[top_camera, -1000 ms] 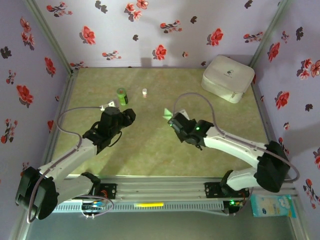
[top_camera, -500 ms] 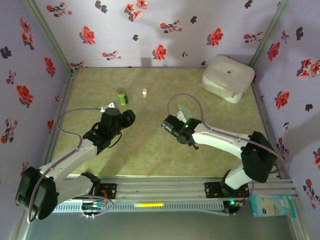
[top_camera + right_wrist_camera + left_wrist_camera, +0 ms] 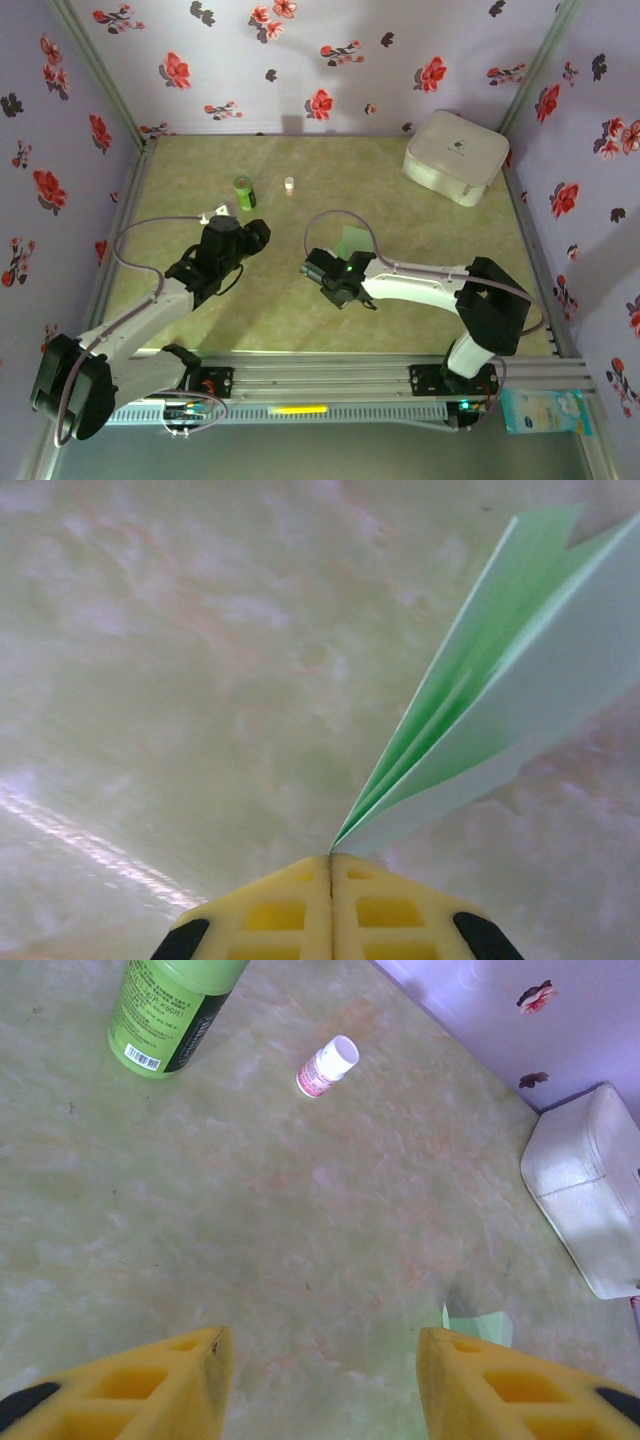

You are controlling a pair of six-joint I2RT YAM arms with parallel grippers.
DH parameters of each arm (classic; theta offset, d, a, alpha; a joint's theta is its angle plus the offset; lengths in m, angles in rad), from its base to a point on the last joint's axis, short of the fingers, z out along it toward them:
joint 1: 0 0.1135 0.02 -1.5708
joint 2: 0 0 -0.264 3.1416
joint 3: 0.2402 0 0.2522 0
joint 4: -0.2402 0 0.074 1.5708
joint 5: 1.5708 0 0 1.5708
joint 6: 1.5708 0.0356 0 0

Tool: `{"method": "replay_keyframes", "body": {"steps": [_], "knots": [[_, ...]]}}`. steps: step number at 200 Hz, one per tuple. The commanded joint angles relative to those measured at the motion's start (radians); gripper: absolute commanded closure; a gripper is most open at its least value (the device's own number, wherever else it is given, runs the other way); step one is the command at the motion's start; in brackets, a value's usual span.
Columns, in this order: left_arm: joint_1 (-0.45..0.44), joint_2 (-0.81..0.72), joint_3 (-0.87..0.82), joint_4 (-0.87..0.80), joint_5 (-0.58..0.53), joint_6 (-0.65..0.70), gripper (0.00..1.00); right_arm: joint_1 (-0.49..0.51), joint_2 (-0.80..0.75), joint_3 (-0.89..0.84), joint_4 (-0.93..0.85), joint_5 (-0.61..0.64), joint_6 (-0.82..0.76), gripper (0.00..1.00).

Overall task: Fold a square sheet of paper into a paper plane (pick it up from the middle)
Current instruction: Turn over the paper at the center of the table.

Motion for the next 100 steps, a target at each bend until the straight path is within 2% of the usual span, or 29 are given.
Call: {"method": "replay_keyframes", "body": {"steps": [1, 34, 65, 100], "knots": [[0.01, -0.017, -0.016, -0.007, -0.032, -0.017, 0.48, 0.001, 0.007, 0.011, 0.053, -0.129, 0.0, 0.91], [0.01, -0.017, -0.015, -0.008, -0.032, -0.02, 0.48, -0.017, 0.023, 0.027, 0.048, -0.187, 0.034, 0.87], [0.011, -0.008, -0.013, -0.013, -0.029, -0.021, 0.48, -0.041, -0.015, 0.002, 0.088, -0.25, 0.069, 0.73], [0.011, 0.005, -0.004, -0.015, -0.02, -0.023, 0.48, -0.142, -0.132, -0.085, 0.22, -0.379, 0.18, 0.65]]}}
